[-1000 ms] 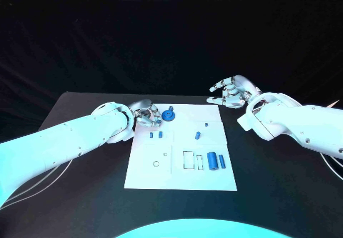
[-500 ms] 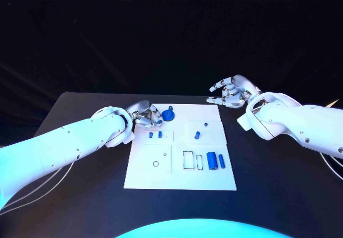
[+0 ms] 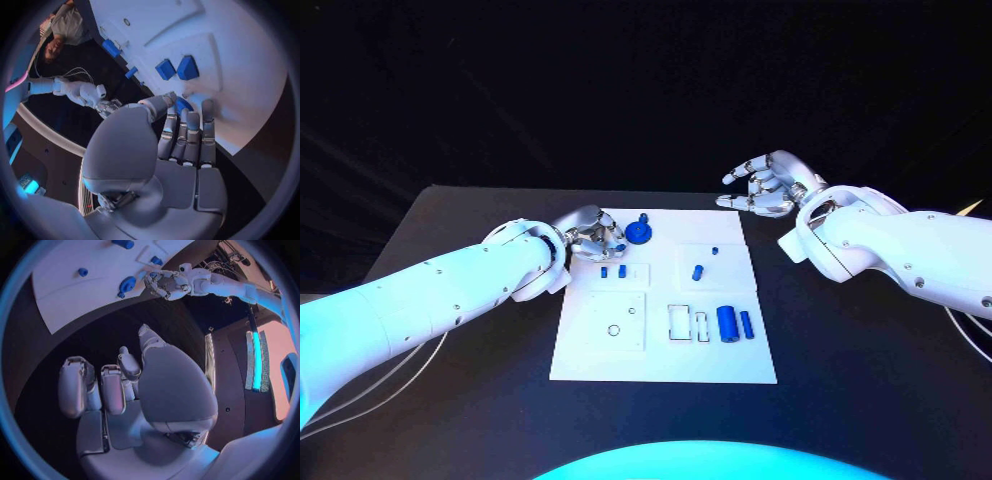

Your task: Assemble the parts on the task board

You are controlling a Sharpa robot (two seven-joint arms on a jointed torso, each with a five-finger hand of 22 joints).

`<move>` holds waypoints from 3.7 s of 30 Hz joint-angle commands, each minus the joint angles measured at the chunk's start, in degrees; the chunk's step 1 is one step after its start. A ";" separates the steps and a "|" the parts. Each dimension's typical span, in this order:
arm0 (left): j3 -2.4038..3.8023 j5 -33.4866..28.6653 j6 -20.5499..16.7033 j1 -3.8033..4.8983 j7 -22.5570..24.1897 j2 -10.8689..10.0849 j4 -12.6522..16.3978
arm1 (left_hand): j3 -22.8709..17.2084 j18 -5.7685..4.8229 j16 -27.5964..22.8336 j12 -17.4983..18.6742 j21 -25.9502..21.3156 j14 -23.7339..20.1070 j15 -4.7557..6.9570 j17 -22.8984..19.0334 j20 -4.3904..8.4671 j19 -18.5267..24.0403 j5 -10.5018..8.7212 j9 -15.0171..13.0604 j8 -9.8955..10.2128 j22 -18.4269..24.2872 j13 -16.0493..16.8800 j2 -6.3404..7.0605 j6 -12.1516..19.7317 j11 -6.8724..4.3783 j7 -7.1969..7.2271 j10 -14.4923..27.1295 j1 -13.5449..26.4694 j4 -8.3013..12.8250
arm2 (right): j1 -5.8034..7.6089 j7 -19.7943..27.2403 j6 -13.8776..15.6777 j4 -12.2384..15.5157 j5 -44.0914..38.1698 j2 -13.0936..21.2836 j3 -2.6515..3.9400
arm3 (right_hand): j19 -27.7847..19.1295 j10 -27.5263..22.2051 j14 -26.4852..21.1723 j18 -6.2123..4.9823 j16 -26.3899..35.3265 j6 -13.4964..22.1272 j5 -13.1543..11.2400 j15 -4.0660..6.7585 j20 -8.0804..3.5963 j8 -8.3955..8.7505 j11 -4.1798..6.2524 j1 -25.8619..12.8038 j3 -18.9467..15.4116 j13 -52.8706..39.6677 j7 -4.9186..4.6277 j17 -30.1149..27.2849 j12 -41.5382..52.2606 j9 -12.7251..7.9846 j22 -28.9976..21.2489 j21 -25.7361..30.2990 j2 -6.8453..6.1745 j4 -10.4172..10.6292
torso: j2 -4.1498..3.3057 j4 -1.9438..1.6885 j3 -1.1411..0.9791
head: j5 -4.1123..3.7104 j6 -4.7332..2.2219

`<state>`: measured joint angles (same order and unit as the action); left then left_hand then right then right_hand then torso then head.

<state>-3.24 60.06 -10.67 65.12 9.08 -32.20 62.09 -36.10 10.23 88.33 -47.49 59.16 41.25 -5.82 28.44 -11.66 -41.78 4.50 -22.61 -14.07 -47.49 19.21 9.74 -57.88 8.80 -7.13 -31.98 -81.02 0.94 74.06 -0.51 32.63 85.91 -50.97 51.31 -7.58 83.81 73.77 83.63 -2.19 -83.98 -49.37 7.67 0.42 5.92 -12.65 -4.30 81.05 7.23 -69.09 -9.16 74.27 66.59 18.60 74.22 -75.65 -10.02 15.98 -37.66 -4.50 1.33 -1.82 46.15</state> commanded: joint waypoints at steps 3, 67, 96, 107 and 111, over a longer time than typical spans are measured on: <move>0.05 0.77 0.41 -0.06 0.03 0.27 -0.31 | 3.50 0.27 2.05 -1.28 0.90 -0.13 0.23 -0.48 0.28 -0.69 -0.21 -1.93 -0.32 -0.46 -0.15 -1.44 -2.27 -0.04 0.24 -0.37 1.20 -0.47 | -0.03 0.08 -0.05 0.06 -0.10 0.02 0.00 | 0.80 -0.84 3.73 -1.03 0.65 0.07 0.46 0.09 -0.59 -1.16 0.36 -2.27 2.07 0.17 0.29 5.33 0.16 0.48 7.18 0.64 0.47 0.46 | 0.02 -0.01 -0.02 | -0.09 0.06; -0.01 3.03 2.54 -0.34 -1.17 1.40 -2.59 | 3.59 0.26 3.21 -1.72 1.23 -0.23 0.04 -0.74 0.13 -0.81 -0.38 -1.88 -0.18 -0.76 -0.24 -1.64 -2.24 0.12 0.13 0.66 1.31 -0.54 | -0.05 0.16 -0.18 -0.05 -0.10 -0.07 0.00 | 0.80 -0.84 3.73 -1.03 0.65 0.07 0.46 0.09 -0.59 -1.16 0.36 -2.27 2.07 0.17 0.29 5.33 0.16 0.48 7.18 0.64 0.47 0.46 | 0.06 -0.02 -0.02 | -0.41 0.23; 0.00 3.18 3.49 -0.34 -1.51 1.33 -2.84 | 3.50 0.27 3.53 -1.95 1.41 -0.33 -0.07 -0.98 0.09 -0.87 -0.42 -1.71 0.19 -0.91 -0.32 -1.58 -1.74 0.26 -0.02 0.81 1.05 -0.31 | -0.05 0.17 -0.25 -0.15 -0.10 -0.10 0.00 | 0.80 -0.84 3.73 -1.03 0.65 0.07 0.46 0.09 -0.59 -1.16 0.36 -2.27 2.07 0.17 0.29 5.33 0.16 0.48 7.18 0.64 0.47 0.46 | 0.06 -0.03 -0.02 | -0.42 0.38; -0.01 3.37 3.58 -0.33 -1.35 1.31 -2.72 | 3.51 0.26 3.57 -2.01 1.43 -0.36 -0.09 -1.03 0.08 -0.86 -0.49 -1.69 0.23 -0.93 -0.33 -1.58 -1.71 0.25 -0.04 0.81 1.04 -0.29 | -0.05 0.18 -0.24 -0.17 -0.10 -0.12 0.00 | 0.80 -0.84 3.73 -1.03 0.65 0.07 0.46 0.09 -0.59 -1.16 0.36 -2.27 2.07 0.17 0.29 5.33 0.16 0.48 7.18 0.64 0.47 0.46 | 0.04 0.01 -0.04 | -0.46 0.26; -0.01 3.09 3.11 -0.33 -0.93 1.29 -2.63 | 3.42 0.26 3.68 -2.22 1.48 -0.41 -0.09 -1.12 0.06 -0.85 -0.59 -1.66 0.24 -0.98 -0.32 -1.76 -1.78 0.24 -0.05 0.62 0.90 -0.23 | -0.05 0.18 -0.24 -0.17 -0.10 -0.13 0.00 | 0.80 -0.84 3.73 -1.03 0.65 0.07 0.46 0.09 -0.59 -1.16 0.36 -2.27 2.07 0.17 0.29 5.33 0.16 0.48 7.18 0.64 0.47 0.46 | 0.04 -0.02 -0.02 | -0.46 0.28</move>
<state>-3.11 63.25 -7.57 65.00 8.01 -30.93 59.36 -33.83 13.39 90.76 -48.82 60.52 41.24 -5.84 28.03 -11.26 -42.20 4.28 -22.62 -13.11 -47.70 19.21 9.19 -58.36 8.80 -6.64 -31.95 -80.52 1.03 74.05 -0.45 32.52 85.72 -50.97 51.23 -7.59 83.81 73.77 83.63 -2.19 -83.98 -49.37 7.67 0.42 5.92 -12.65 -4.30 81.05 7.23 -69.09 -9.16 74.27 66.59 18.59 74.22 -75.65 -10.03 15.97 -37.62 -4.49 1.31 -2.30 46.43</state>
